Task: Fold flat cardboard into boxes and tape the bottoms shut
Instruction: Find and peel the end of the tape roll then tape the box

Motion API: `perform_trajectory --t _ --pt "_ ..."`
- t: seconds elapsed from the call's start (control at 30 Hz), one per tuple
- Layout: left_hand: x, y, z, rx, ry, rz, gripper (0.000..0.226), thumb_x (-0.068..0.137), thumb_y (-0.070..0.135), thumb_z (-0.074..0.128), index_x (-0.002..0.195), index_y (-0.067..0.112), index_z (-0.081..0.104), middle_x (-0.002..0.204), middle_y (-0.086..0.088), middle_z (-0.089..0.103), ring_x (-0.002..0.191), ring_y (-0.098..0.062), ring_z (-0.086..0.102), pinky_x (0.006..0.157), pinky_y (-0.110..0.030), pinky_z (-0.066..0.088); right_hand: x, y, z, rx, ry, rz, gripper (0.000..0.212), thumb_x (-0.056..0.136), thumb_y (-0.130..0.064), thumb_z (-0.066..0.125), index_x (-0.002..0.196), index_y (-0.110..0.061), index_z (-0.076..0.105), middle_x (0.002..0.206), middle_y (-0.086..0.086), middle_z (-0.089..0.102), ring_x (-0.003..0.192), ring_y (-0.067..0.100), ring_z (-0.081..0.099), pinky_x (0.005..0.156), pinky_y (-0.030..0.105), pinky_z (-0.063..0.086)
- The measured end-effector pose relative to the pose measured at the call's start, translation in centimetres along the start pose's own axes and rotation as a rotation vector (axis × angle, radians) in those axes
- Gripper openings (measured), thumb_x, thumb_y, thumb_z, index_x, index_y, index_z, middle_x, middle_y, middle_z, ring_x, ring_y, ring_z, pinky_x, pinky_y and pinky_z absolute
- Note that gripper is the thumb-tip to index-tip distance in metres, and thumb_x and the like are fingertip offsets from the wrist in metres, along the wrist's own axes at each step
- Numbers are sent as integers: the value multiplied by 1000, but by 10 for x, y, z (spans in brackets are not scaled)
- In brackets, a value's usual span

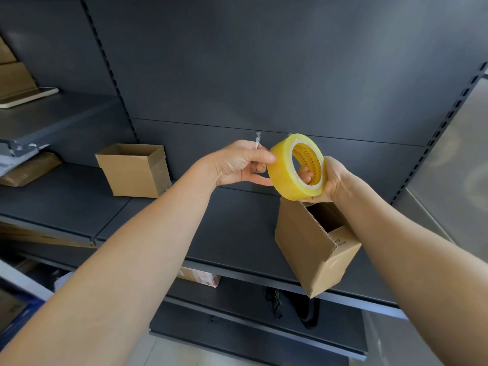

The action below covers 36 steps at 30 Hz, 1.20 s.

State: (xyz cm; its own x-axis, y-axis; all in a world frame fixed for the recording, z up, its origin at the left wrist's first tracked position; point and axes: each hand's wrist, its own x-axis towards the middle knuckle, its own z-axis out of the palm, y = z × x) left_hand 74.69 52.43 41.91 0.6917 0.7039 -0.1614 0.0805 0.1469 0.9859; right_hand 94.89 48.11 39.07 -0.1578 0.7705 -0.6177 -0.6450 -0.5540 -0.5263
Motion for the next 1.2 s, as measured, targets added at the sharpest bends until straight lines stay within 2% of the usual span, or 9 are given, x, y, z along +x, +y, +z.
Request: perform_trajectory --t 0.17,0.37,0.5,0.6,0.77,0.9,1.0,1.1,1.2 --pt "4 -3 2 -139 47 11 8 88 9 62 84 13 57 84 -3 56 88 -20 49 77 -49 56 0 -2 5 79 -3 -48 42 93 -38 34 58 -16 42 50 -2 42 35 11 39 48 18 46" --pt "3 -4 -4 -144 -1 -77 10 85 16 68 78 12 74 66 -1 53 64 -11 48 77 -46 56 0 1 2 83 7 -77 42 94 -36 33 57 -18 41 47 -3 40 35 10 39 47 18 45" --pt "2 -6 1 -145 -26 -53 17 81 14 65 66 15 73 61 3 59 65 -11 51 76 -41 57 0 2 3 67 1 -65 38 94 -35 31 59 -19 39 48 -4 39 35 10 37 42 18 43" --pt "4 -5 5 -155 -8 -38 35 88 9 57 56 16 69 64 0 55 69 -14 49 75 -41 58 -1 0 3 67 -6 -58 40 94 -38 31 59 -19 39 47 -3 39 35 10 38 43 16 44" --pt "3 0 14 -131 31 -45 15 91 7 51 80 9 61 83 -10 47 88 -24 44 80 -44 58 -2 -2 0 35 -13 -58 39 94 -38 33 60 -19 39 50 -4 40 37 8 37 57 12 33" --pt "4 -2 16 -141 21 -35 26 91 9 55 68 15 66 72 -3 48 75 -17 47 79 -49 57 -4 -3 -2 46 -17 -59 42 94 -37 34 57 -17 41 48 -2 41 36 9 38 51 15 40" --pt "2 -3 17 -132 29 -31 10 89 20 62 82 14 66 75 -4 51 81 -20 47 78 -47 57 -4 -2 -3 50 -16 -49 42 94 -38 33 58 -18 40 48 -3 41 36 9 39 50 15 41" --pt "3 -5 17 -141 50 -30 13 90 16 57 79 13 63 70 -3 52 74 -18 49 74 -43 58 -4 0 -4 40 -33 -29 41 94 -38 34 59 -18 40 48 -3 41 35 9 39 50 14 39" --pt "3 -8 19 -132 52 -27 21 91 11 52 72 13 60 60 -1 49 61 -14 48 78 -45 58 -4 2 -5 34 -35 -31 41 94 -38 34 60 -17 41 48 -3 41 34 10 39 42 16 43"
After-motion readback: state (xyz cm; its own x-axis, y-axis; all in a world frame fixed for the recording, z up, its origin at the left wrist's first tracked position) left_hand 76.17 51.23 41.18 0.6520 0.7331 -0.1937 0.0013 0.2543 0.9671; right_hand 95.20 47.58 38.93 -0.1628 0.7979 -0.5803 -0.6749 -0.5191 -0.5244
